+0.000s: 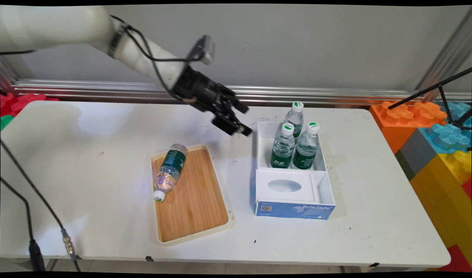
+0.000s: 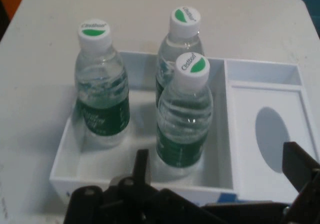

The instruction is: Pick up the green bottle from the white box

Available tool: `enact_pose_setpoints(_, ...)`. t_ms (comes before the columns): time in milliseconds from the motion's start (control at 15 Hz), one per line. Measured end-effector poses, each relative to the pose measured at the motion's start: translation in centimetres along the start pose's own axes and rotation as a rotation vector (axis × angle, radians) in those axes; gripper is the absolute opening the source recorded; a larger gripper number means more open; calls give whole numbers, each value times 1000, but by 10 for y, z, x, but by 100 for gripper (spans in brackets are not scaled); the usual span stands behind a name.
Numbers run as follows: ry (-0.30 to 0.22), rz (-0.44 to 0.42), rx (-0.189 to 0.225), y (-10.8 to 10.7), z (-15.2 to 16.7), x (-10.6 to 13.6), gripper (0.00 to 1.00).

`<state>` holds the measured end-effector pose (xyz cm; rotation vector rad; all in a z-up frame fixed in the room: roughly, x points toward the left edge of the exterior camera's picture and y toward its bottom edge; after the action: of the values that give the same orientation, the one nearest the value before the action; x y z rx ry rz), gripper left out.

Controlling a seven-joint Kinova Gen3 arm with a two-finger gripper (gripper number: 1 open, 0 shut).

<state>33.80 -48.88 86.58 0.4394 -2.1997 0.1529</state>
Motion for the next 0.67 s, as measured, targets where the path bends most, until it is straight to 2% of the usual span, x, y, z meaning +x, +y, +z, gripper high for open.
enact_pose_setpoints(400,31,37,-51,-8,67,-2,100)
enact_pose_setpoints(667,37,58,-59,-12,99,-5,100)
